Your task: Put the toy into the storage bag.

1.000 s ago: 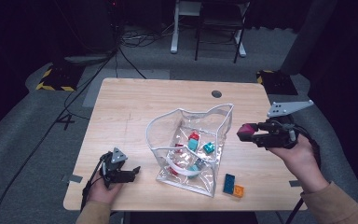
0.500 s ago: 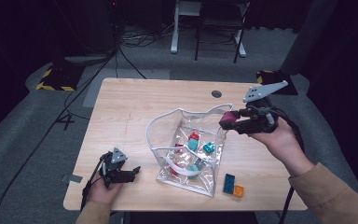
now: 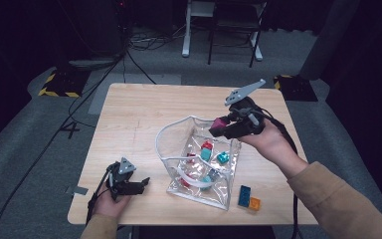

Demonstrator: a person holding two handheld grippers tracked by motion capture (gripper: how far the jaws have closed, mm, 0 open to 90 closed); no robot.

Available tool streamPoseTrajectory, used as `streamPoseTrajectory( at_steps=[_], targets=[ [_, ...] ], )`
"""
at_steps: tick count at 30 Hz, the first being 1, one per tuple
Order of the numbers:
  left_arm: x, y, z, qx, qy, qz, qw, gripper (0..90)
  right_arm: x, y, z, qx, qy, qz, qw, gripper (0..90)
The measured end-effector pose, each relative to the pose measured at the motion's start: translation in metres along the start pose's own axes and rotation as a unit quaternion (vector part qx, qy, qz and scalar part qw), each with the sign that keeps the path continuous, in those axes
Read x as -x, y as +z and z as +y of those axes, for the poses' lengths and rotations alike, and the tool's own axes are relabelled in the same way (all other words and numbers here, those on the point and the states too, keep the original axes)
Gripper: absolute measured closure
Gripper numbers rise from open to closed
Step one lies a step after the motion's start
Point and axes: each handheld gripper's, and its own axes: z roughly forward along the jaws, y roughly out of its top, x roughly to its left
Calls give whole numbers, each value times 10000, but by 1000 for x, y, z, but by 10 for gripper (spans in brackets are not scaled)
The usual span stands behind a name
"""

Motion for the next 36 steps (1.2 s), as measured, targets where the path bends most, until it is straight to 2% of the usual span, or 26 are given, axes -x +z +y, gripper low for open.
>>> streamPoseTrajectory(
  at_steps=[4, 7, 8, 15, 21, 23, 24, 25, 26, 27, 31, 36],
  targets=[
    [0, 0, 0, 0, 0, -1, 10000, 200, 1, 14, 3, -159, -11, 44, 9999, 565],
    [0, 0, 0, -1, -1, -1, 10000, 200, 0, 32, 5, -420, -40, 73, 9991, 565],
    [0, 0, 0, -1, -1, -1, 10000, 200, 0, 32, 5, -420, -40, 73, 9991, 565],
    [0, 0, 0, 0, -1, -2, 10000, 200, -2, 60, 3, -917, -65, 149, 9957, 565],
    [0, 0, 0, -1, -2, -2, 10000, 200, -5, 71, 5, -1142, -109, 169, 9933, 565],
    [0, 0, 0, -1, -2, -2, 10000, 200, -6, 78, 5, -1379, -126, 191, 9902, 565],
    [0, 0, 0, -1, -2, -2, 10000, 200, -6, 78, 5, -1379, -126, 191, 9902, 565],
    [0, 0, 0, -6, 6, -3, 10000, 200, -7, 82, 4, -1507, -172, 173, 9883, 565],
    [0, 0, 0, -6, 6, -3, 10000, 200, -7, 82, 4, -1507, -172, 173, 9883, 565],
    [0, 0, 0, 0, -2, -2, 10000, 200, -9, 85, 4, -1595, -202, 168, 9868, 564],
    [0, 0, 0, -5, 5, -3, 10000, 200, -10, 88, 3, -1683, -181, 200, 9854, 565],
    [0, 0, 0, -2, 1, -2, 10000, 200, -9, 88, 1, -1685, -181, 265, 9852, 552]
  ],
)
